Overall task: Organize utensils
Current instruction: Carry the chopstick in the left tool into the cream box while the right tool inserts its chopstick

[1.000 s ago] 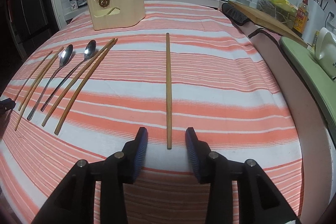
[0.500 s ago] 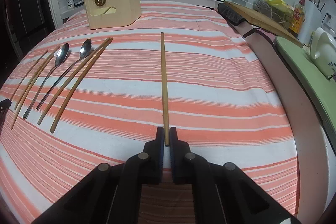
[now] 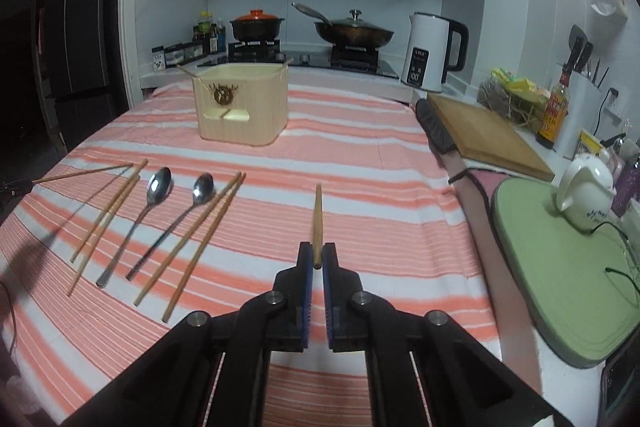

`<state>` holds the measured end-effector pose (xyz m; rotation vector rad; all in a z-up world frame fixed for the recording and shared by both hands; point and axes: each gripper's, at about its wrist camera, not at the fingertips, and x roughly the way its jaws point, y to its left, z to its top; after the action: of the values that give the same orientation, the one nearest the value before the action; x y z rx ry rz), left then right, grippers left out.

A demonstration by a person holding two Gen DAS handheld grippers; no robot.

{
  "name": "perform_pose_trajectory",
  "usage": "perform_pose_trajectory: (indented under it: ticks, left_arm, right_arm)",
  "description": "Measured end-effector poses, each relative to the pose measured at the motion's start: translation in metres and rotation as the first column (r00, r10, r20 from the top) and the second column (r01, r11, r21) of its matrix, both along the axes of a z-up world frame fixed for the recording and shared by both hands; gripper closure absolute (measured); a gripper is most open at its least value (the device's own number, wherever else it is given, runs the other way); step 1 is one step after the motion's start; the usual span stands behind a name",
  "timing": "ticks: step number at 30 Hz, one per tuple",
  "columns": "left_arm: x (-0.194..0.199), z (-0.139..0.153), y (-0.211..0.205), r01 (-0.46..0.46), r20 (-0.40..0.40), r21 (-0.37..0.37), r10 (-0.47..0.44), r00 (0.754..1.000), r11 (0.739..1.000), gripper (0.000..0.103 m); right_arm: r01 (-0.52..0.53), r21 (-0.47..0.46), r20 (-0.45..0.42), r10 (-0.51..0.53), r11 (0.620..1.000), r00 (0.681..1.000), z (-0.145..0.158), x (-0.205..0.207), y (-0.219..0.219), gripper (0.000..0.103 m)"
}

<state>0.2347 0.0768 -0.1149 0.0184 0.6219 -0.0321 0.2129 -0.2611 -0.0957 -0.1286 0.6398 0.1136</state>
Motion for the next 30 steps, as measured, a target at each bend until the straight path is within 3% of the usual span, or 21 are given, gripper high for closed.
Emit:
perform_pose_trajectory:
  ticks: [9, 22, 30]
  left_arm:
    - [0.002, 0.051, 0.010, 0.029, 0.091, -0.083, -0.022, 0.996, 0.996, 0.101]
    - [0.009, 0.081, 0.000, 0.083, 0.120, -0.132, -0.067, 0.990, 0.988, 0.101]
    - [0.021, 0.121, -0.007, 0.143, 0.177, -0.163, -0.114, 0.978, 0.976, 0.101]
  right_arm:
    - [-0.083, 0.046, 0.121, 0.077, 0.995, 0.990, 0.062, -0.014, 0.023, 0.098]
    - [-0.151, 0.151, 0.155, 0.128, 0.977, 0.980, 0.085, -0.011, 0.030, 0.098]
    - [-0.193, 0.159, 0.197, 0.160, 0.968, 0.967, 0.106, 0.013, 0.042, 0.098]
